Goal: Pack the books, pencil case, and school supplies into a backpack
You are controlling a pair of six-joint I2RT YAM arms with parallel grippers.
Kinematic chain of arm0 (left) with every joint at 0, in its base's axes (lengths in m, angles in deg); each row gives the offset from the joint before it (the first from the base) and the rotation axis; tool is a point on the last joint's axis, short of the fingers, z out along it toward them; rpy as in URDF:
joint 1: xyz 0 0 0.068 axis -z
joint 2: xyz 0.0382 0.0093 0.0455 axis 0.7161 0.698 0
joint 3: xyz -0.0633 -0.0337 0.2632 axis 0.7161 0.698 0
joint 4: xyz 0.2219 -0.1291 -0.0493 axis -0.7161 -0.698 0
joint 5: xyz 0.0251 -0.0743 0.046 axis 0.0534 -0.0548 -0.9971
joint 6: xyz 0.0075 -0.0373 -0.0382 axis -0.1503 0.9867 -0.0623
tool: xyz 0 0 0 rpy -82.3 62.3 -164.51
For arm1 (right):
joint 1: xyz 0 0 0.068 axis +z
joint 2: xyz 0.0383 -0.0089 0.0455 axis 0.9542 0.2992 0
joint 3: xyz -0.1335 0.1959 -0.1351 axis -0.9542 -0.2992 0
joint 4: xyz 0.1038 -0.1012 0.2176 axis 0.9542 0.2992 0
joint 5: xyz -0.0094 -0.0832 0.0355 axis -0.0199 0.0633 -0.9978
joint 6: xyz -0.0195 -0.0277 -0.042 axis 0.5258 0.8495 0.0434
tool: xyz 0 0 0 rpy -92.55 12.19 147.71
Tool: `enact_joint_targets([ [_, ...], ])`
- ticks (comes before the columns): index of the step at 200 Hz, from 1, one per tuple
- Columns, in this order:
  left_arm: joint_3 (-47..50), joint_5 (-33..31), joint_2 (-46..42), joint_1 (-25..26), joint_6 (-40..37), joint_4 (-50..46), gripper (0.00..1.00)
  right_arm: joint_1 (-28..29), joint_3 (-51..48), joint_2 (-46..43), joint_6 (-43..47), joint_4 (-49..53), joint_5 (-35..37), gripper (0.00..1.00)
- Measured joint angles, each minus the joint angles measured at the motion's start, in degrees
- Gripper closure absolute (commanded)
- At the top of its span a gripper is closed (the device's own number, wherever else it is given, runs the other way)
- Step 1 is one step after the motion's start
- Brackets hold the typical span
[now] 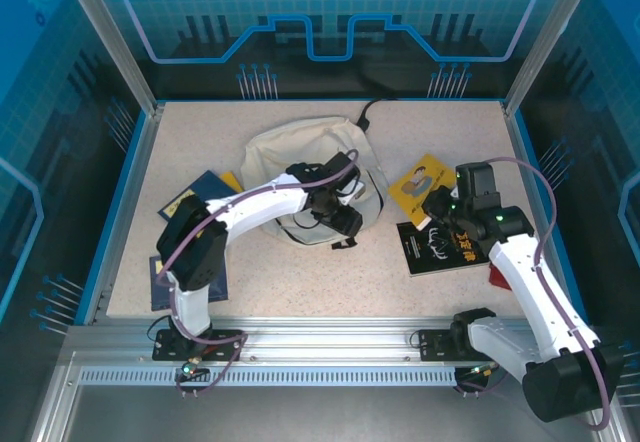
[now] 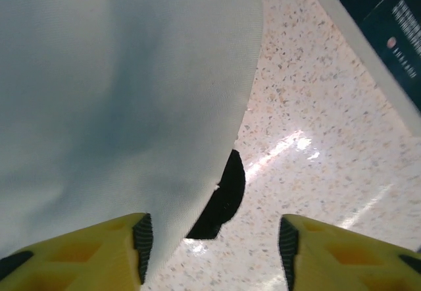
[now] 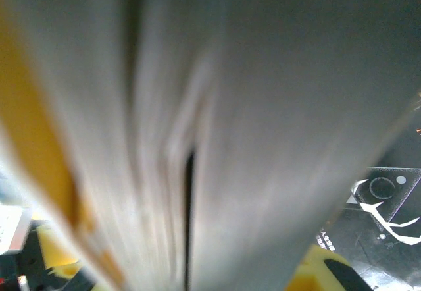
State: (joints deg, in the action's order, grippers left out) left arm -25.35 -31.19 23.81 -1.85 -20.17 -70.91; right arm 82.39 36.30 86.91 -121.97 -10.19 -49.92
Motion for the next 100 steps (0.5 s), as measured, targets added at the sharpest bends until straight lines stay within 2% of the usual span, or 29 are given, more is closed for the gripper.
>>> enact_joint_targets([
  [14,-1.3,-1.6,2.1,0.6,-1.3,-0.9,0.49,-0.5,-0.1,0.0,0.2,0.0,-0.5,0.95],
  [35,-2.5,-2.9,4.6,0.7,-2.3,-2.1,0.38,-0.9,-0.9,0.0,0.5,-0.2,-1.3,0.94],
  [50,-3.5,-3.8,6.0,0.7,-2.8,-3.3,0.34,-0.9,-2.1,-0.2,0.6,-0.4,-1.6,0.94],
  [100,-8.4,-7.3,9.8,1.3,-3.9,-6.3,0.32,-1.2,-4.2,-0.4,0.6,0.1,-2.3,0.94],
])
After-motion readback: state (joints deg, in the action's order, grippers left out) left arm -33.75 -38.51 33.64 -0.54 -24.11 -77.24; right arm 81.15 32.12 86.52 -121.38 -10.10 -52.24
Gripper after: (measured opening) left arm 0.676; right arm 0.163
